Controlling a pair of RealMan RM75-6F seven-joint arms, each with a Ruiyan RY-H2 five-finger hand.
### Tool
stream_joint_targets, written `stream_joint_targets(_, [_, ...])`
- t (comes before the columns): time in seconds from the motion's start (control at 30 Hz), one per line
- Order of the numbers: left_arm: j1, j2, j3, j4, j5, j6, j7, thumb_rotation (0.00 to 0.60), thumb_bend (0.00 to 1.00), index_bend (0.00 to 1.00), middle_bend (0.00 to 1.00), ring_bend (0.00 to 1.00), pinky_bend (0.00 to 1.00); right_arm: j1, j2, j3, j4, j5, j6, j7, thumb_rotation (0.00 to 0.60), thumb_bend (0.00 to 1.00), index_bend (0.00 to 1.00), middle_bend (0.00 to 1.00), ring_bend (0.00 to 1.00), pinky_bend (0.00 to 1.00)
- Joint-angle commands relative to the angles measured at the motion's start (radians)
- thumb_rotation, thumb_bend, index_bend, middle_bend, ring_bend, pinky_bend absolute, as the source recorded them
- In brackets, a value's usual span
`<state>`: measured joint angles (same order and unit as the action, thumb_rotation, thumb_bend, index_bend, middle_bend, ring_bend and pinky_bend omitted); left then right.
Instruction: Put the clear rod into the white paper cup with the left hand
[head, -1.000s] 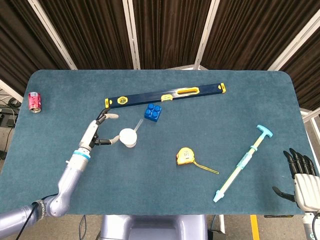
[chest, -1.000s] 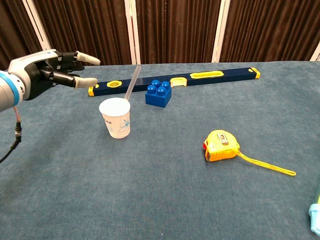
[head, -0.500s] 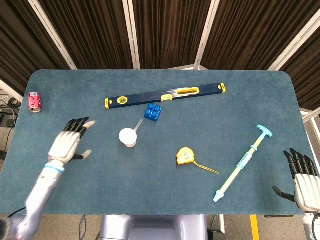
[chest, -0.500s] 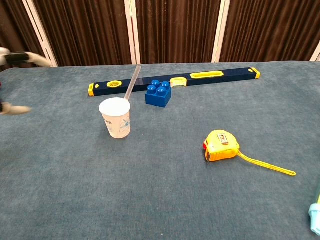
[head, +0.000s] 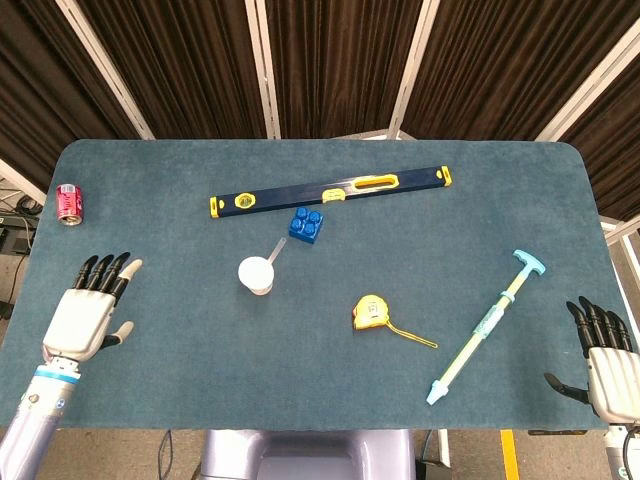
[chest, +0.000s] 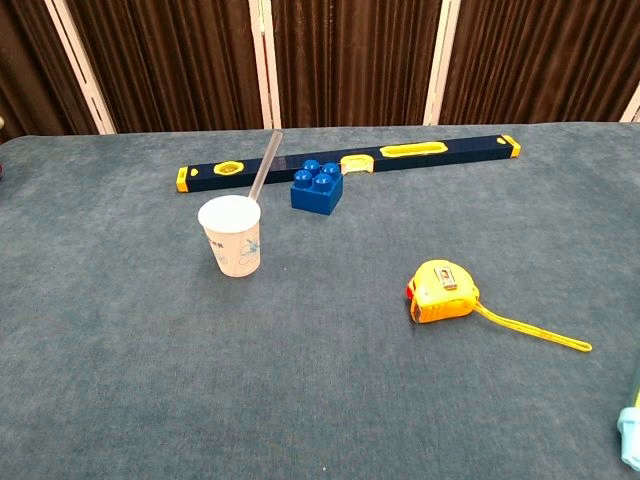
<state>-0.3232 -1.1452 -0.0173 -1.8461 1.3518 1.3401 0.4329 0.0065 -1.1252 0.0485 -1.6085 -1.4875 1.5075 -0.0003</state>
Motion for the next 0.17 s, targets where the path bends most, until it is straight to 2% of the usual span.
stream_joint_targets(0.03, [0.013,-0.005,0.005,0.024,0.011,0.010,-0.026,0.600,0.27,0.05,0.00,0.00,0.00,0.000,0.000,0.000,0.000,0.000,0.000,0.001,0.600,0.09,0.00,0.00,0.00,0.00])
stream_joint_targets(0.17, [0.016,-0.003,-0.001,0.037,0.012,0.008,-0.042,0.600,0.27,0.05,0.00,0.00,0.00,-0.001,0.000,-0.001,0.004,-0.002,0.001,0.006,0.600,0.09,0.00,0.00,0.00,0.00])
